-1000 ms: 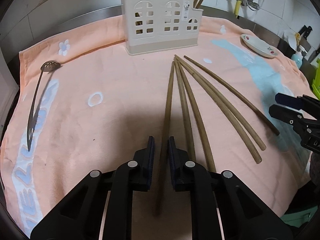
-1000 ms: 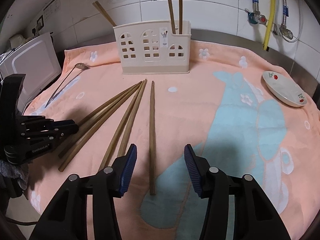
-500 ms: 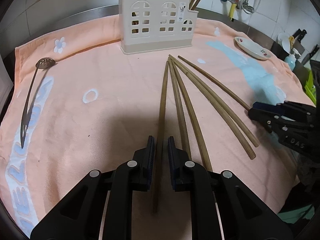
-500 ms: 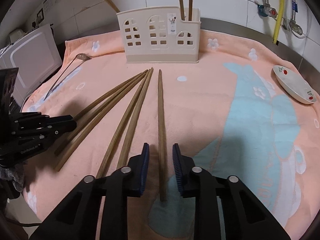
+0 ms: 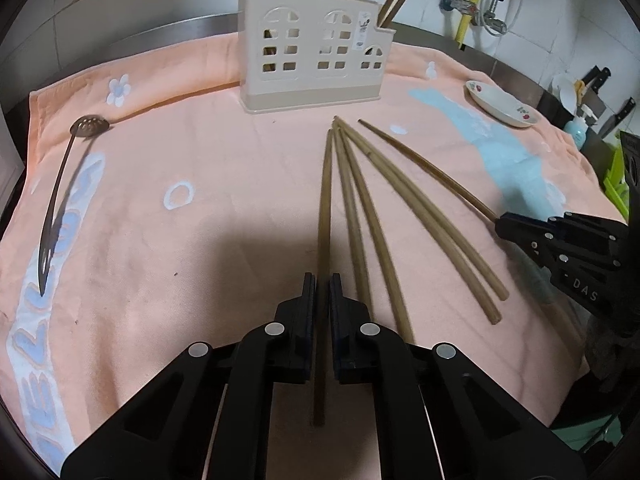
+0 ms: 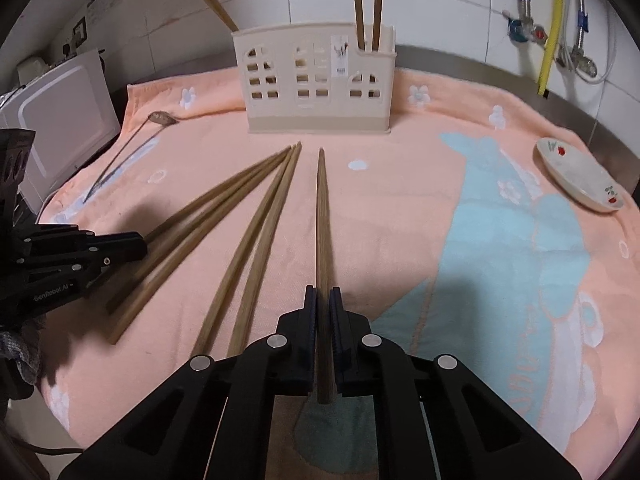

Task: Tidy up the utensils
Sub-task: 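Close the left tool on a wooden chopstick and lift it, then carry the chopstick with the left tool over the white holder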

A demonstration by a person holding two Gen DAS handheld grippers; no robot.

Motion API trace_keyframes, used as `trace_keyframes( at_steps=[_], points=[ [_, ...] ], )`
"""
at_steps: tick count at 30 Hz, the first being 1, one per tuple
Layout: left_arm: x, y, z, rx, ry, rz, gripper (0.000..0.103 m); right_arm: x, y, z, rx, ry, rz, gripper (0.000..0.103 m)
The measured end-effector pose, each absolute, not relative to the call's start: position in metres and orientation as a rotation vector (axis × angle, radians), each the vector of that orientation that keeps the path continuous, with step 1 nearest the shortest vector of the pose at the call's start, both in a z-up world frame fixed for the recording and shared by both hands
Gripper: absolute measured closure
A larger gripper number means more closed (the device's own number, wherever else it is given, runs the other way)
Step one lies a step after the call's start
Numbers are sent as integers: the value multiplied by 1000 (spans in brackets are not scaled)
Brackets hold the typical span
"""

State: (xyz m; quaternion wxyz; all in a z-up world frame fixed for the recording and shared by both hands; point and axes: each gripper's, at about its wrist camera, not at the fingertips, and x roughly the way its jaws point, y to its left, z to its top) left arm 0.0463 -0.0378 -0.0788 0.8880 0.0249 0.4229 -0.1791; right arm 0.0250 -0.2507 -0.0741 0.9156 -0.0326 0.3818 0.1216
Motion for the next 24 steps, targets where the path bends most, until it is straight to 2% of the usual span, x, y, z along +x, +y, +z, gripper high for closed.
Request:
trace_keyframes(
  at_steps=[13, 24],
  points=[
    [40, -33, -24, 24, 750, -397, 97, 18, -259, 0, -51, 606, 274, 96],
    [54, -25, 15, -25, 665, -425, 97, 43, -253, 36, -64, 566, 317, 96]
  ],
)
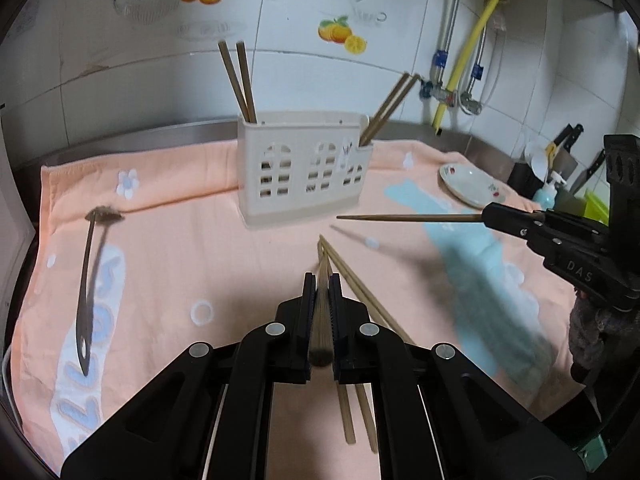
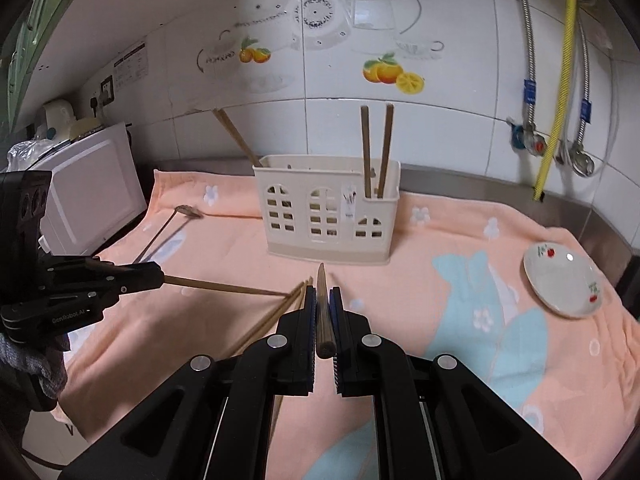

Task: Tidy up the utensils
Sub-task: 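Carry the chopstick with the left tool over the white holder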

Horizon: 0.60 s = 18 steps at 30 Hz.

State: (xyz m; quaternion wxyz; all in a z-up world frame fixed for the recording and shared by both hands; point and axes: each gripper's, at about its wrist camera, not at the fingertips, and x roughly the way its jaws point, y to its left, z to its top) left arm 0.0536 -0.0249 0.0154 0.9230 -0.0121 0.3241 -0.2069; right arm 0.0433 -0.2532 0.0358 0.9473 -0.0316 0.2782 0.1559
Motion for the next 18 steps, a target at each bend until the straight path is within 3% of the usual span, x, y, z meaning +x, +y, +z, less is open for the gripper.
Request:
trace_keyframes(
  at_steps=[18],
  points=[
    [86, -26, 101, 20, 522, -436, 98, 75, -263, 127, -165, 442, 305, 96]
  ],
)
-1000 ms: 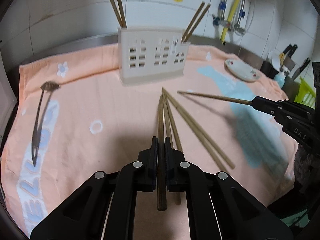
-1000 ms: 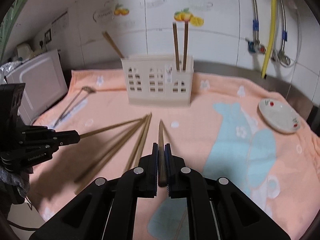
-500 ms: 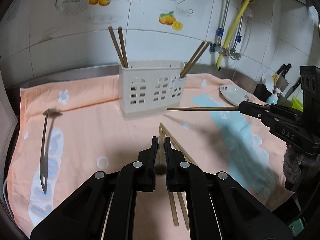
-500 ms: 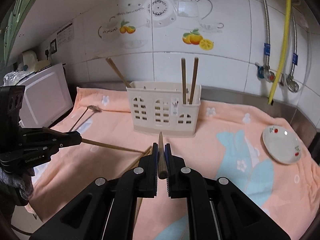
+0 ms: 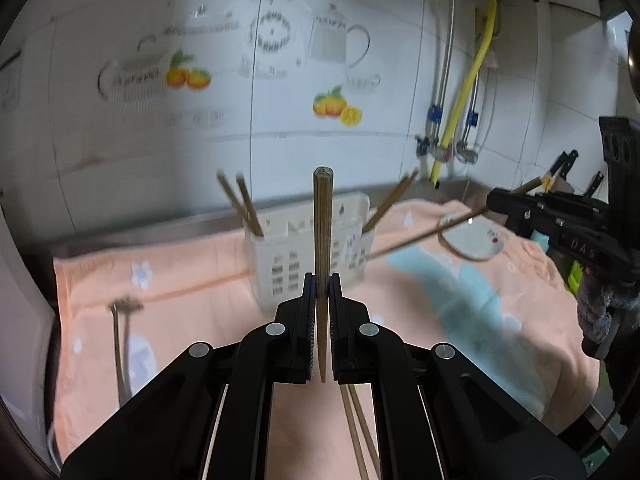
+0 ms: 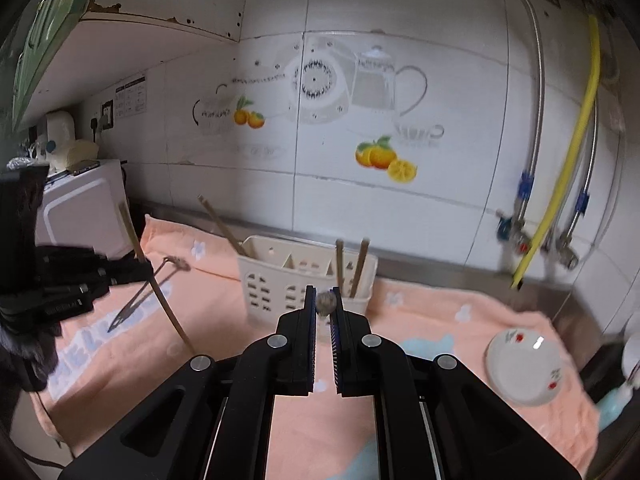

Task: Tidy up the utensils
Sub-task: 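Carry the chopstick with the left tool over the white holder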

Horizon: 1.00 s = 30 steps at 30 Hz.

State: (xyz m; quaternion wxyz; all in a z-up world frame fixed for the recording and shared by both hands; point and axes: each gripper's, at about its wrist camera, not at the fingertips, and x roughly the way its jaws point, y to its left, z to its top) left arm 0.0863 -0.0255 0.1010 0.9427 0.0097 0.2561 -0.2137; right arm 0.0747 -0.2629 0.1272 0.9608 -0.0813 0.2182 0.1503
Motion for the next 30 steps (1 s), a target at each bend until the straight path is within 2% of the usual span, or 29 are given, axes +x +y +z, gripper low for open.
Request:
trace_keyframes(
  at_steps=[9, 15, 23, 30],
  points=[
    [110, -37, 167, 42, 404, -428, 98, 94, -262, 161, -235, 402, 270, 96],
    [133, -36, 196, 26, 347, -403, 98, 127, -265, 166, -227, 469, 280, 96],
    [170, -40, 191, 30, 346, -350, 98, 170, -262, 155, -207, 599, 309, 96],
    [206, -40, 163, 15, 436, -332, 98, 190, -261, 143, -191, 644, 306, 96]
  ],
)
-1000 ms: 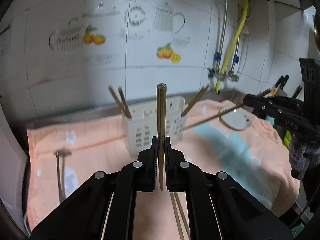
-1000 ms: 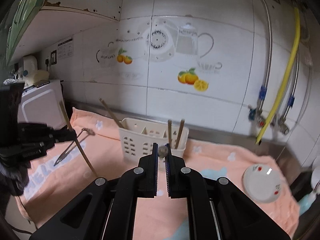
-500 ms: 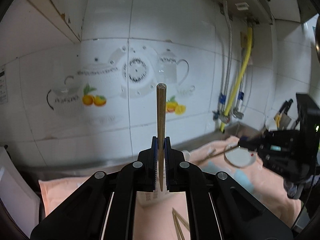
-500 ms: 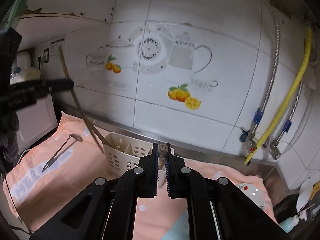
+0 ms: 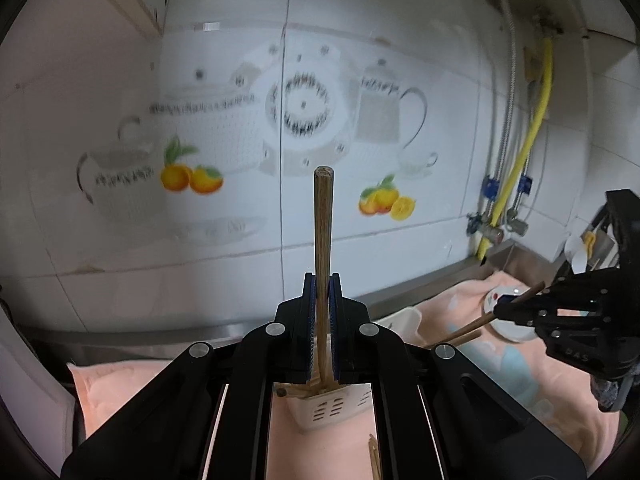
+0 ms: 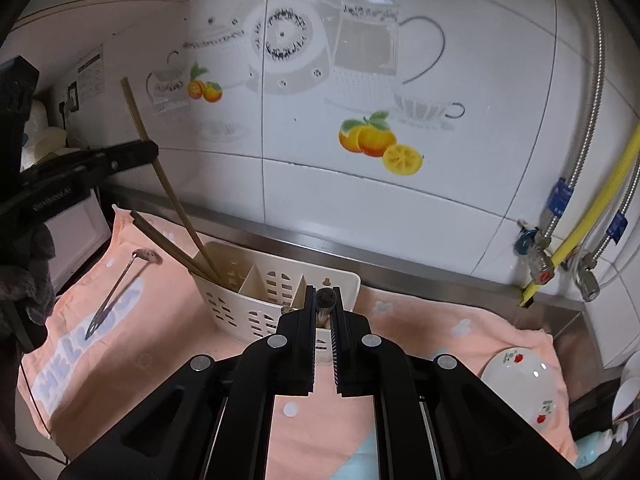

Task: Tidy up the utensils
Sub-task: 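Carry the chopstick with the left tool over the white holder, then open the left tool to drop the chopstick into the holder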

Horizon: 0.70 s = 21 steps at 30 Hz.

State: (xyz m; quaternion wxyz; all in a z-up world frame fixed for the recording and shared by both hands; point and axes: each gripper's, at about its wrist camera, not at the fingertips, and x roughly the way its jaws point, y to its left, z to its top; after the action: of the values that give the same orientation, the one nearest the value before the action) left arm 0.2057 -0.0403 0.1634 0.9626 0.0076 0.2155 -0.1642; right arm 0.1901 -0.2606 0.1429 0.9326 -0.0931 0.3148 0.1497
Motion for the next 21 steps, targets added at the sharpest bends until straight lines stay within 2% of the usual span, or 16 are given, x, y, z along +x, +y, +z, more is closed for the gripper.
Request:
trace_keyframes(
  at_steps=[6, 8, 12, 16, 21],
  points=[
    [223, -38, 141, -20, 507, -347, 97, 193, -263, 139, -165, 638, 311, 96],
    [225, -38, 136, -18, 519, -345, 97, 193, -263, 139, -162, 630, 309, 94],
    [224, -41, 131, -6, 527, -346, 95, 189, -265, 141, -154, 612, 311, 82],
    [220, -41, 133, -4, 517, -341, 79, 178, -268, 145, -146, 580, 305, 76],
    [201, -38, 137, 10, 499, -342, 73, 148, -273, 147, -121, 531, 318, 66]
  ],
)
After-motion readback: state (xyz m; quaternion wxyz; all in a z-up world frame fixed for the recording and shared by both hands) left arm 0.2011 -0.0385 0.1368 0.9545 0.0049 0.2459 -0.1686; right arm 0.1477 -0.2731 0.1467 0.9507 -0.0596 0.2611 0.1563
